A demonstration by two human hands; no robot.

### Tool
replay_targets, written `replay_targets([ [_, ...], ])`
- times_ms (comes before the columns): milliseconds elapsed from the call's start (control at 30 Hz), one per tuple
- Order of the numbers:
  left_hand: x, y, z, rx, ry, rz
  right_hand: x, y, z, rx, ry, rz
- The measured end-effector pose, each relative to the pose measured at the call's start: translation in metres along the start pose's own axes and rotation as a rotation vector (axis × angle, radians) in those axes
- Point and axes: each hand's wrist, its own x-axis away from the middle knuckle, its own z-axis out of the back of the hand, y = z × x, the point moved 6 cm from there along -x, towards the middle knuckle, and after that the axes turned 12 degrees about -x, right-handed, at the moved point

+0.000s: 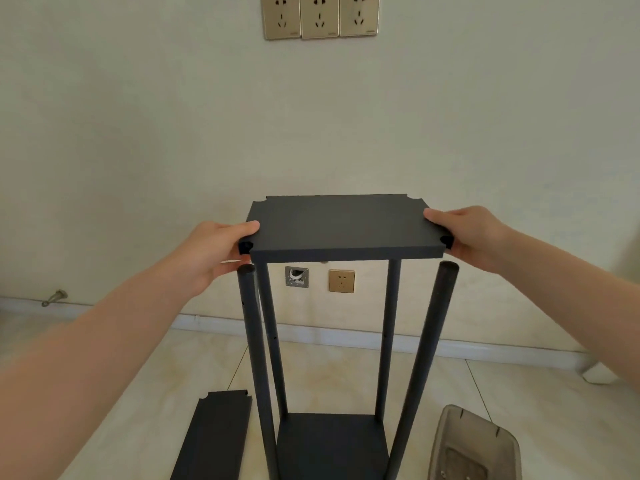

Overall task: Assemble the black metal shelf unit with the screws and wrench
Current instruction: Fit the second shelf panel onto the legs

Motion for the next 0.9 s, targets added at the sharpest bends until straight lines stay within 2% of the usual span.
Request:
replay_targets([
  [500,-0.006,-0.043,-0.017,0.156,-0.051,0.094,-0.009,0.032,0.005,0.056,-0.076,-0.077],
  [667,0.0,-0.046,-0.018,0.208,-0.031,0.101,-0.005,0.036,0.004,0.013,-0.079,-0.075],
  [900,0.007,-0.044,-0.019,0.303,-0.1,0.116,0.002,0.036,0.0,-0.025,-0.034,-0.072],
])
